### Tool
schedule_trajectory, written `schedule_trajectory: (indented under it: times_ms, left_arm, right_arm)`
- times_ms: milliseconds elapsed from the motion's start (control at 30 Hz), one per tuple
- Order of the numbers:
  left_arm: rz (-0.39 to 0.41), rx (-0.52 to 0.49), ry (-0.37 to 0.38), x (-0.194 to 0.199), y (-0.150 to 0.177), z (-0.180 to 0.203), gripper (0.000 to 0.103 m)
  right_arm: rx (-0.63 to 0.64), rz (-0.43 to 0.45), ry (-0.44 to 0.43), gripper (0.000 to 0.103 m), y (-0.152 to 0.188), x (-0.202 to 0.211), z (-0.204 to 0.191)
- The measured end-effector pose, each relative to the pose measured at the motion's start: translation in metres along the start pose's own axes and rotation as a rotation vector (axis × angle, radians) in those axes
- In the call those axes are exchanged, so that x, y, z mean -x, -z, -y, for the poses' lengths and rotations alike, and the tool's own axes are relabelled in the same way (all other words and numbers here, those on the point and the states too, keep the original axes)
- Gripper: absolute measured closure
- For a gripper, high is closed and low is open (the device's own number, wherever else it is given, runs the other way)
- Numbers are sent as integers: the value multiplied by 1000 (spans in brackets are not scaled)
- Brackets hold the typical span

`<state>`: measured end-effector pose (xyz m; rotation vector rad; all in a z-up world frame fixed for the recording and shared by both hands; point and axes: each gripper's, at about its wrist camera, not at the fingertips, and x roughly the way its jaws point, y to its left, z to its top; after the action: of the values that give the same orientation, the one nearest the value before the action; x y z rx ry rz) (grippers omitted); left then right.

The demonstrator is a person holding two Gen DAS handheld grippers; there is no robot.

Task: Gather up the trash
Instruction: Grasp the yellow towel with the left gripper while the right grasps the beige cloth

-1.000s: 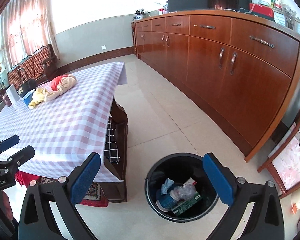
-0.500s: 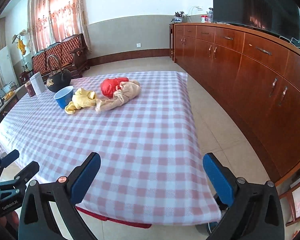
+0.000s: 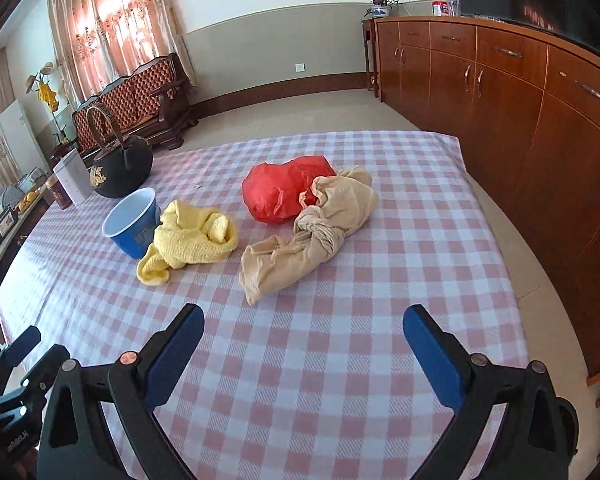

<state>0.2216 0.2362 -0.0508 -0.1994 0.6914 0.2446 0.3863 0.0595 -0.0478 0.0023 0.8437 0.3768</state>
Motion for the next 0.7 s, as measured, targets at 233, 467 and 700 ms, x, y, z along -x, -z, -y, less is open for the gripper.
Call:
schedule_trajectory:
  times_ms: [233,467,700]
  left_arm:
    - [-41,-11,27,-44,-23,17,21]
    - [-83,-35,85,-82,-47,58,21]
    - [-138,-53,96,-113,-58,82,29]
  right_arm:
    - [-49,-74,-14,15,-23,-59,4]
    - [-19,-99,-4,43,-38,-77,30]
    - [-36,-98,-32,87,-48,-74,75]
